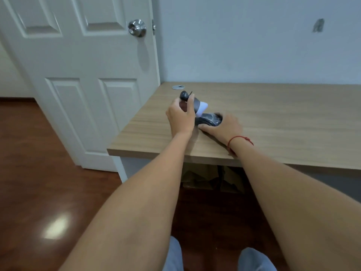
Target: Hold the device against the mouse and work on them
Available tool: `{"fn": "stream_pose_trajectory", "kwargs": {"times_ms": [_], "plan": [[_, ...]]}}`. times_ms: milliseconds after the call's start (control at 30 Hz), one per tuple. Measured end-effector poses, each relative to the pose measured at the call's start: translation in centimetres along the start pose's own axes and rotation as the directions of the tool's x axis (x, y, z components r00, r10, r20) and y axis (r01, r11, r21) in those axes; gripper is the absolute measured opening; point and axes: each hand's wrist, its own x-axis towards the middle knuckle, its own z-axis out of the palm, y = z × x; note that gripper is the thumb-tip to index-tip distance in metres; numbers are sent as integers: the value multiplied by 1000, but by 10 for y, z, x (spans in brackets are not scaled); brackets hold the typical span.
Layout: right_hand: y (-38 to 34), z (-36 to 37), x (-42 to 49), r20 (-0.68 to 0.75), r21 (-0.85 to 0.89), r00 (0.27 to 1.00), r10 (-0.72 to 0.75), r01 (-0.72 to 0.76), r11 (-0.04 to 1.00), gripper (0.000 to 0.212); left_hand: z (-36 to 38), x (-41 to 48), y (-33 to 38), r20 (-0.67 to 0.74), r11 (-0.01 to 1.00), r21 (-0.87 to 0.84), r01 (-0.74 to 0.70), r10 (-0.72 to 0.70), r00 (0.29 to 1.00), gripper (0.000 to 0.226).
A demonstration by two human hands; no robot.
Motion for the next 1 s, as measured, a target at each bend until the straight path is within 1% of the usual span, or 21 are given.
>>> {"fn": "stream_pose_trajectory", "kwargs": {"times_ms": [67,100,233,267,300,367,400,467,567,600,633,733,767,833,900,967,1000], "plan": [[1,0,0,0,10,1000,-12,12,1000,62,5,-1,-1,54,997,58,-42,38,998,35],[1,1,1,1,12,1000,-22,22,1000,62,6,-1,-3,70,993,104,-53,46,996,34],[1,1,-1,4,14,1000,-29,29,999,71,2,1,-8,26,944,330,-26,19,999,31],[1,1,-1,2,8,999,-32,32,999,69,2,0,-6,24,940,340,-40,34,999,31],[1,1,-1,1,-3,999,-41,41,999,64,2,-1,-4,26,947,315,-64,59,998,31],[1,1,-1,5,-30,999,-52,52,998,52,3,-3,1,35,971,205,-120,115,993,30],[1,1,-1,10,-43,999,-51,52,998,48,3,-5,3,45,974,179,-139,133,990,29],[0,1,-2,11,-60,998,-56,56,997,44,2,-6,4,67,964,226,-136,124,990,29],[-1,-1,-3,12,-63,998,-62,62,996,48,-2,-3,-2,24,931,365,-7,-1,1000,29],[-1,-1,-4,13,-62,998,-60,61,996,49,-3,-3,-2,14,926,379,4,-10,1000,29],[-1,-1,-4,9,-56,998,-57,57,997,49,-3,-3,-2,15,931,365,-12,7,1000,30],[0,-1,-4,-4,-42,999,-52,52,998,47,-2,-5,4,5,975,207,-77,77,997,32],[-1,-2,-4,-1,-42,999,-54,54,998,47,-2,-6,5,20,975,201,-90,88,996,31],[-1,-2,-5,10,-37,998,-56,57,998,47,-1,-7,3,76,949,302,-90,70,995,30],[-1,-3,-5,10,-42,998,-59,60,997,49,-2,-7,0,82,911,409,-52,20,996,30],[-2,-4,-6,-4,-52,999,-48,48,997,53,-2,-7,0,77,908,414,-70,42,996,29],[-2,-4,-7,-14,-52,999,-34,33,998,55,-2,-8,1,78,922,374,-100,76,994,29]]}}
